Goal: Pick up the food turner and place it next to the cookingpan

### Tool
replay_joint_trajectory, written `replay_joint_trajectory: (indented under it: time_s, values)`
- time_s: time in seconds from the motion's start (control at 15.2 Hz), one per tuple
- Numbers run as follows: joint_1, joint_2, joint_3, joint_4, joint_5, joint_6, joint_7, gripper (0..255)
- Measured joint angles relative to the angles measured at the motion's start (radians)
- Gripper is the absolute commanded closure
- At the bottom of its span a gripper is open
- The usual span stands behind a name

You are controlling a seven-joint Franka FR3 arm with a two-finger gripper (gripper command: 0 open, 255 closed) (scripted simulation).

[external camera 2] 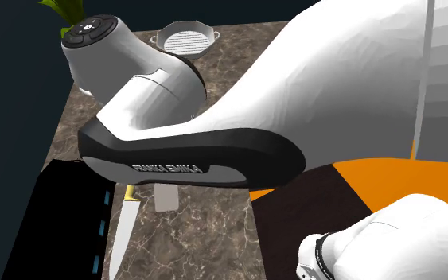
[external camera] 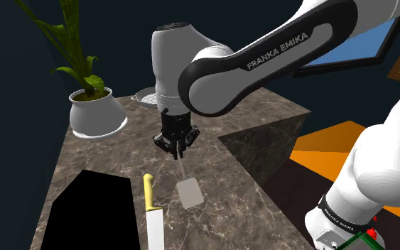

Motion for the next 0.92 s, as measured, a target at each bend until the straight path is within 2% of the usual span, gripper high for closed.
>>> replay_joint_trajectory:
  time_s: [0.46, 0.92]
  values:
    - [-0.012, -0.016, -0.019, 0.066, 0.008, -0.079, -0.035, 255]
    - [-0.087, 0.058, -0.103, 0.129, -0.029, -0.073, -0.173, 255]
